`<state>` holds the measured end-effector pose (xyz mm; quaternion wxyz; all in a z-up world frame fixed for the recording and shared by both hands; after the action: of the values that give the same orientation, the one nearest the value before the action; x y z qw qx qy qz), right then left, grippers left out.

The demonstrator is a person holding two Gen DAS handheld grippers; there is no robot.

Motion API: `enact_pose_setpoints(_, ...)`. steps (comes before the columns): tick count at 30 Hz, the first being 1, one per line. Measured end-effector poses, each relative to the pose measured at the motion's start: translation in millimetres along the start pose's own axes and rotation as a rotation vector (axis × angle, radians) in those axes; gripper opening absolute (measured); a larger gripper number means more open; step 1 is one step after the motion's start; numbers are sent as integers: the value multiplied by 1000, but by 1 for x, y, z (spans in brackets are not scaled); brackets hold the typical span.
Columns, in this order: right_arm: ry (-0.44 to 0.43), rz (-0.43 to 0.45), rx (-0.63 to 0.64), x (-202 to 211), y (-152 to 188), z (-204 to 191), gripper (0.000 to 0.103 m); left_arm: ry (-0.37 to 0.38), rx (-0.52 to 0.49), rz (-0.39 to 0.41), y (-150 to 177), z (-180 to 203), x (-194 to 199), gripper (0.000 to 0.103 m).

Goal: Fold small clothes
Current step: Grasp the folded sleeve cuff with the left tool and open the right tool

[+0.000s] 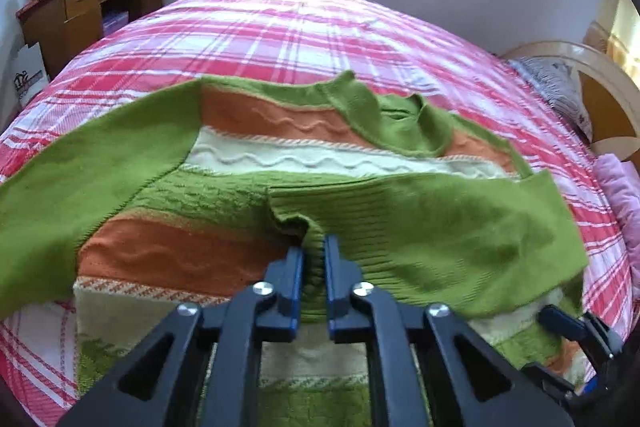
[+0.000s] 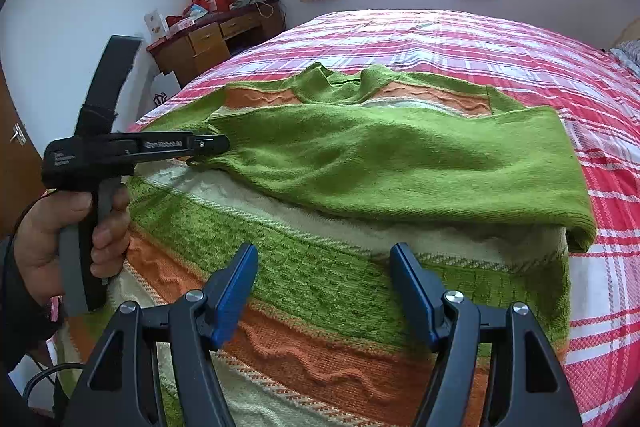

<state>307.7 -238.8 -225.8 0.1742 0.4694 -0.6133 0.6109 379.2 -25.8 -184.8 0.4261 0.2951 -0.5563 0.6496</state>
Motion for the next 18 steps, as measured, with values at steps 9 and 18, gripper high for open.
enact_pose_setpoints(9, -1, 3, -2, 1, 1, 0, 69, 7, 20, 56, 15, -14, 22, 7)
enact_pose_setpoints(18, -92, 136, -87, 55, -22, 19, 70, 7, 74, 31, 22, -22, 9, 18)
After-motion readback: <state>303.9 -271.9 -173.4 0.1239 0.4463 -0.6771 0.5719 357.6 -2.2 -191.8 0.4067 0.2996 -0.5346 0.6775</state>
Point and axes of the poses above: each gripper's, at about its wrist camera, not at the fingertips, and x roughly against the way its jaws point, z to its right, y to its underside, the point moved 3 cm from there along -x, roughly the way its jaws point, and after that the axes turned 12 degrees about -z, right-handed, at the moved point
